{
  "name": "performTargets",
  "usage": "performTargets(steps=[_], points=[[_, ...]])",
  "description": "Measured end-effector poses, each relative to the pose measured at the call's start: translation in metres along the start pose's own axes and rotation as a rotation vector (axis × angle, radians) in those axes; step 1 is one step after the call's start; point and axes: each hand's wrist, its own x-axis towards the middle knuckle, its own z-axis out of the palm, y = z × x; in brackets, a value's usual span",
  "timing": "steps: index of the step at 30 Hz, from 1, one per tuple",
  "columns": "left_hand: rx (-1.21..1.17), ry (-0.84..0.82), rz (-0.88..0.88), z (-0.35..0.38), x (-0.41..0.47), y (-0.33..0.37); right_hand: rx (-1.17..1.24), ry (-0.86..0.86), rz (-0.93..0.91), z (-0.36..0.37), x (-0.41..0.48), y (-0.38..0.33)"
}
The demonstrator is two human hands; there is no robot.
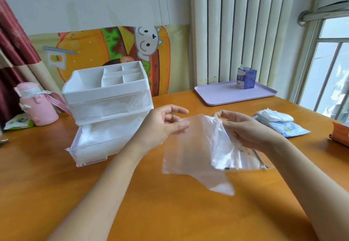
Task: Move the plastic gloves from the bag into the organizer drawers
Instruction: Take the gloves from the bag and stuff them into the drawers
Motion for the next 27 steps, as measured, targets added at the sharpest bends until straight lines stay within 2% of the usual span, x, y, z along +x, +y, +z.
performTargets(steps=[3,7,11,16,19,22,24,27], points=[[0.106,-0.005,0.028,-0.021,-0.005,0.015,-0.126,0.016,-0.003,0.007,0.004,-0.002],[0.166,0.074,-0.004,-0.061,-0.014,0.022,-0.259,0.111,-0.080,0.019,0.020,-0.008],[0.142,0.229,-0.073,-0.101,-0.018,0.015,-0.385,0.232,-0.138,0.045,0.050,-0.015],[0.075,0.457,-0.140,-0.136,-0.019,0.003,-0.510,0.296,-0.184,0.088,0.096,-0.026],[0.063,0.590,-0.170,-0.149,-0.015,-0.011,-0.533,0.461,-0.216,0.105,0.121,-0.023],[0.099,0.721,-0.201,-0.154,-0.011,-0.028,-0.633,0.672,-0.361,0.123,0.134,-0.018],[0.194,0.803,-0.185,-0.155,-0.011,-0.038,-0.833,0.622,-0.466,0.143,0.134,-0.015],[0.384,0.858,-0.110,-0.155,-0.012,-0.046,-1.100,0.334,-0.460,0.170,0.132,-0.007]])
